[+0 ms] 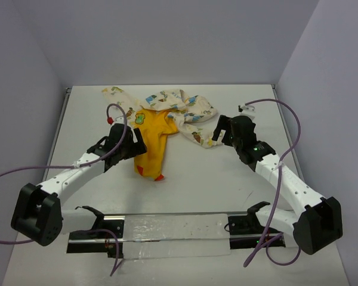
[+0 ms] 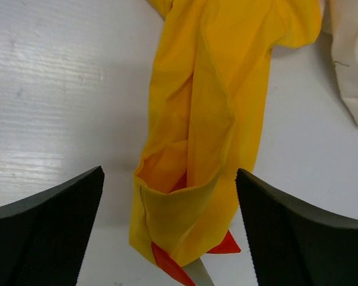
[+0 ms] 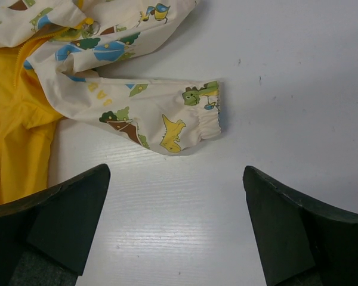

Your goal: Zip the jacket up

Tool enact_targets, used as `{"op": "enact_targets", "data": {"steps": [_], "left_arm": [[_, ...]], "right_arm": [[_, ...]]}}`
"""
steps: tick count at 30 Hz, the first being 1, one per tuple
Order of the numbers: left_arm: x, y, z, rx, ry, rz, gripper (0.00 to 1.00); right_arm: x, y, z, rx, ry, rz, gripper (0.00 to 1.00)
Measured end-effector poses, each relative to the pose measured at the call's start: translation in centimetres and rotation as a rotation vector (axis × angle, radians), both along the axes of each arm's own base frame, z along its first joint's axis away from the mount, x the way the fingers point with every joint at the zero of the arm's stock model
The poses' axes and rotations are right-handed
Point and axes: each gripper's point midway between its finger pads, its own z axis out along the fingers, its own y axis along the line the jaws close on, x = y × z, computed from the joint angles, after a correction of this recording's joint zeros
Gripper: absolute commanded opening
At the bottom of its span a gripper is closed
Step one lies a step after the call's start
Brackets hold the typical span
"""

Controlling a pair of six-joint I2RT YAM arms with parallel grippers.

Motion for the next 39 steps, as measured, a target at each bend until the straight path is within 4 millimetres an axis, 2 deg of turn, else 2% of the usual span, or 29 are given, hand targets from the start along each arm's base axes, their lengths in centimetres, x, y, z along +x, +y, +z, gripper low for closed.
{"op": "enact_targets", "data": {"steps": [3,4,5,7,9,11,13,14,16,17,19,20,21,23,25,26,28,30,33,36,39], "left_arm": [[-0.4,-0.9,-2.1,0.003,0.05,-0.021,0.32],[-0.5,-1.5,-2.7,0.002,0.066,-0.033,0.11],[-0.6,-2.0,-3.2,0.003,0.078,-0.05,0.0],[-1.1,-3.2,-4.0,0.017,0.106,-0.091,0.0],[-1.2,-5.1,-3.5,0.024,0.105,-0.141,0.0],[-1.0,-8.3,-1.1,0.007,0.06,-0.214,0.0],[-1.3,-12.6,2.7,-0.03,-0.025,-0.321,0.0],[-1.7,-15.1,4.8,-0.058,-0.071,-0.381,0.0],[-3.2,-20.1,8.5,-0.109,-0.15,-0.51,0.03],[-4.2,-22.5,9.8,-0.127,-0.176,-0.574,0.11],[-6.5,-27.5,10.7,-0.133,-0.192,-0.709,0.63],[-7.7,-29.9,10.5,-0.132,-0.19,-0.77,0.75],[-8.9,-31.8,9.9,-0.126,-0.178,-0.816,0.8],[-11.4,-33.7,6.5,-0.051,-0.114,-0.889,0.89],[-13.1,-33.1,2.7,0.057,-0.033,-0.925,0.92],[-13.4,-32.1,1.2,0.105,0.001,-0.92,0.92],[-13.2,-29.6,-0.5,0.183,0.038,-0.885,0.87],[-12.4,-27.2,-0.8,0.23,0.055,-0.838,0.81],[-10.5,-24.1,0.6,0.185,0.032,-0.74,0.76],[-8.2,-19.8,2.5,0.081,0.0,-0.596,0.79],[-5.6,-16.1,3.9,-0.023,-0.03,-0.426,0.92]], "right_arm": [[-0.1,0.0,-0.2,-0.003,0.008,0.0,1.0],[-0.1,0.0,-0.2,-0.004,0.009,0.0,1.0],[-0.1,0.0,-0.2,-0.004,0.009,0.0,1.0],[-0.1,-0.1,-0.2,-0.005,0.009,-0.002,1.0],[-0.2,-0.5,-0.1,-0.015,0.005,-0.019,1.0],[-0.5,-1.6,0.5,-0.045,0.0,-0.06,1.0],[-0.9,-2.8,1.9,-0.075,-0.028,-0.102,1.0],[-1.0,-3.5,3.3,-0.088,-0.058,-0.126,1.0],[-1.3,-4.7,7.1,-0.093,-0.151,-0.166,1.0],[-1.7,-5.3,9.1,-0.089,-0.204,-0.186,1.0],[-2.8,-6.8,13.4,-0.073,-0.316,-0.235,1.0],[-3.4,-7.5,15.1,-0.065,-0.361,-0.259,1.0],[-4.0,-8.1,16.3,-0.059,-0.396,-0.278,1.0],[-5.3,-9.2,18.2,-0.043,-0.454,-0.313,1.0],[-6.1,-9.9,19.0,-0.037,-0.48,-0.336,1.0],[-6.1,-10.0,18.9,-0.039,-0.48,-0.341,1.0],[-5.8,-9.8,17.8,-0.051,-0.456,-0.334,1.0],[-5.4,-9.5,16.0,-0.073,-0.409,-0.32,1.0],[-4.7,-8.6,13.4,-0.083,-0.347,-0.279,1.0],[-4.0,-7.1,10.7,-0.09,-0.274,-0.205,1.0],[-3.4,-4.9,8.7,-0.078,-0.209,-0.1,1.0]]}}
